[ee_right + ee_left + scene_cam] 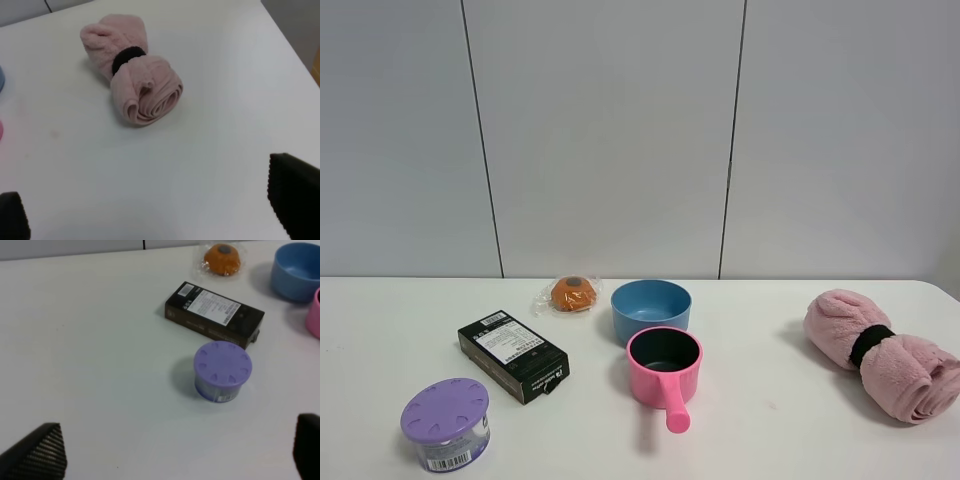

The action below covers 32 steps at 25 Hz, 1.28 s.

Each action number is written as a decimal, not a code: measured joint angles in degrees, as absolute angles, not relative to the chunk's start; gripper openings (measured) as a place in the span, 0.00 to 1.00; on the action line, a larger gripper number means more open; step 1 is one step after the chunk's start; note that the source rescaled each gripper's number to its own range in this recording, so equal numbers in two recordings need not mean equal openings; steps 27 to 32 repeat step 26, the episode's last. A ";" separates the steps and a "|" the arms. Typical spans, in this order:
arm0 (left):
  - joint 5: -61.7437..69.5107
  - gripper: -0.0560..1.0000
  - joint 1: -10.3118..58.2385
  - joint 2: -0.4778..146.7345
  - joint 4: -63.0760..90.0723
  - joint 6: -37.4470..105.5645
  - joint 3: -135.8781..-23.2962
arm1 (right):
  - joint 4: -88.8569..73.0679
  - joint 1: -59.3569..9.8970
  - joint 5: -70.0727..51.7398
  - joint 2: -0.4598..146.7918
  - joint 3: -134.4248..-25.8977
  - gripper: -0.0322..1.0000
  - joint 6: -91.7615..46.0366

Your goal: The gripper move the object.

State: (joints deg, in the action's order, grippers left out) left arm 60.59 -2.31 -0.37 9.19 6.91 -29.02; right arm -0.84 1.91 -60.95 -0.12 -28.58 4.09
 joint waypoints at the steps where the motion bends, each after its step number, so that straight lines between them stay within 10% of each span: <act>1: 60.59 1.00 -2.31 -0.37 9.19 6.91 -29.02 | -0.84 1.91 -60.95 -0.12 -28.58 0.92 4.09; 32: 60.59 1.00 -2.31 -0.37 9.19 6.91 -29.02 | -0.84 1.91 -60.95 -0.12 -28.58 0.92 4.09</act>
